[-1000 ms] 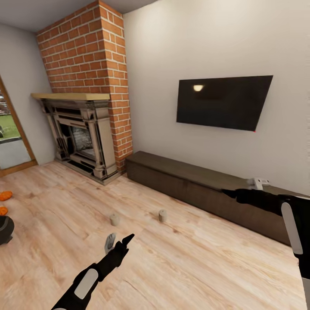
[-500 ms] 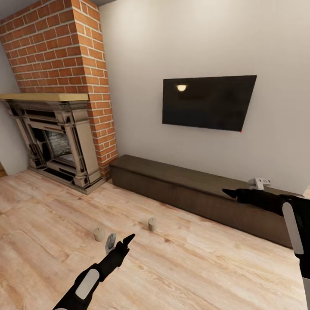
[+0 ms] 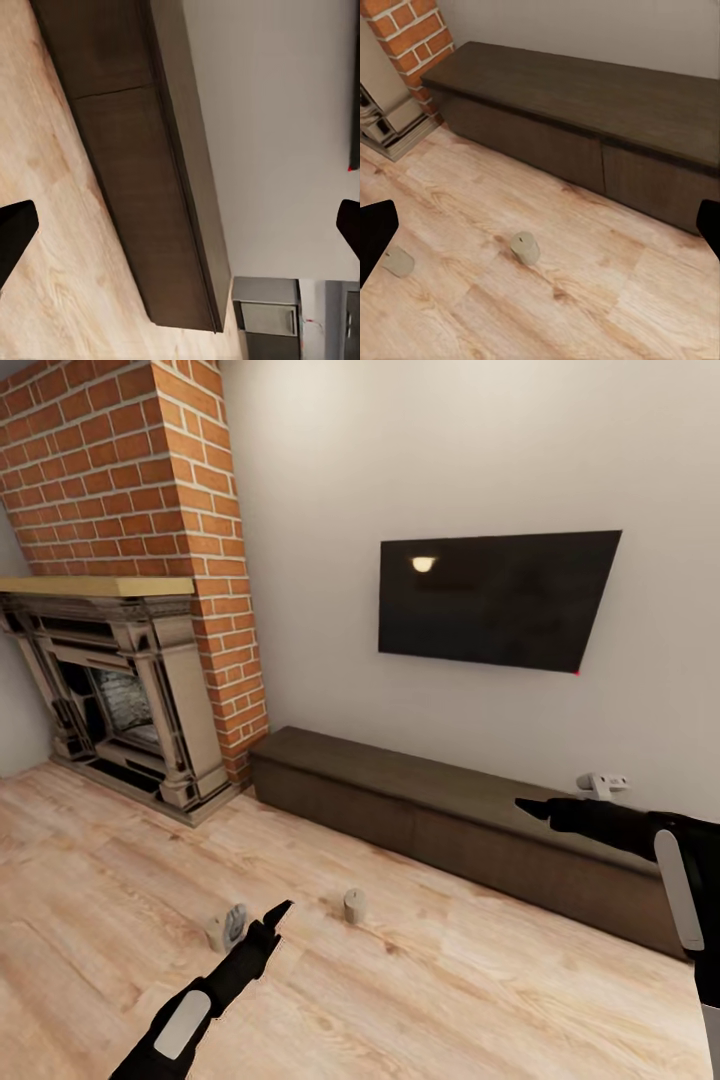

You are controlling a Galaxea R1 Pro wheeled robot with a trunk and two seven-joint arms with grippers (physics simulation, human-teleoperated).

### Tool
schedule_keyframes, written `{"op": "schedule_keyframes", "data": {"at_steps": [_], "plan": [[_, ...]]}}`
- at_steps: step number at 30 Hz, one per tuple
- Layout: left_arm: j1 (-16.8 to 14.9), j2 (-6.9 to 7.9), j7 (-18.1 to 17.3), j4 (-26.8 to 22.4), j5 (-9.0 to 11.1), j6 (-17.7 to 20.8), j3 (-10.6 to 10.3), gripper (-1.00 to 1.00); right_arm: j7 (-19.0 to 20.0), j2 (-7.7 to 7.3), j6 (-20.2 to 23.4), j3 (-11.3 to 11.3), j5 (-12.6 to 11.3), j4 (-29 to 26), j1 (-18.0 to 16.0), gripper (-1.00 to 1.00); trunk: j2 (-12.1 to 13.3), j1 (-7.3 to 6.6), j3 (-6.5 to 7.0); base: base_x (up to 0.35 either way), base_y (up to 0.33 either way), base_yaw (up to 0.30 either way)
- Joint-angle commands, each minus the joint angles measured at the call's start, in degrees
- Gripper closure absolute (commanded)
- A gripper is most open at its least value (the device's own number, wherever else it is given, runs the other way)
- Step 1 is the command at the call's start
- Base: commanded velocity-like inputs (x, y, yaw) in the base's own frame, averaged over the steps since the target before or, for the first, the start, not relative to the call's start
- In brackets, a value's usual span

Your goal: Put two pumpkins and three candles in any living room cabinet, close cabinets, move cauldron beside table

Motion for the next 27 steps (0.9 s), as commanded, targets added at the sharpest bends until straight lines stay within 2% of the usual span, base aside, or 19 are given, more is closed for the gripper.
{"op": "schedule_keyframes", "data": {"at_steps": [1, 2, 5, 7, 12, 27], "plan": [[0.09, 0.31, -0.65, 0.0, 0.31, 0.55, 0.31, -1.0, -0.04, -0.01, 0.36, -0.05, -0.33, -0.02, -0.05, -1.0, -0.03, 0.03, -0.06, 0.341, 0.001, 0.0], [0.62, 2.11, -3.22, 0.0, 0.28, 0.59, 2.07, -1.0, -0.05, 0.0, 0.36, -0.03, -0.34, -0.02, -0.06, -1.0, -0.03, 0.03, -0.06, 0.341, 0.0, -0.141], [0.81, 2.77, -4.36, 0.01, 0.24, 0.62, 3.97, -1.0, -0.05, 0.0, 0.36, 0.02, -0.34, -0.02, -0.06, -1.0, -0.03, 0.03, -0.06, 0.341, 0.0, -0.167], [0.86, 2.94, -4.61, 0.0, 0.23, 0.64, 4.49, -1.0, -0.05, 0.0, 0.36, 0.03, -0.34, -0.02, -0.06, -1.0, -0.03, 0.03, -0.06, 0.341, 0.0, -0.217], [0.93, 3.16, -4.98, -0.01, 0.18, 0.68, 5.21, -1.0, -0.05, 0.0, 0.36, 0.04, -0.31, -0.02, -0.06, -1.0, -0.03, 0.03, -0.06, 0.341, -0.001, -0.248], [0.94, 3.16, -4.64, 0.01, -0.11, 0.77, 5.5, -1.0, -0.05, 0.0, 0.36, 0.05, -0.34, -0.02, -0.06, -1.0, -0.03, 0.03, -0.06, 0.341, -0.066, -0.273]]}}
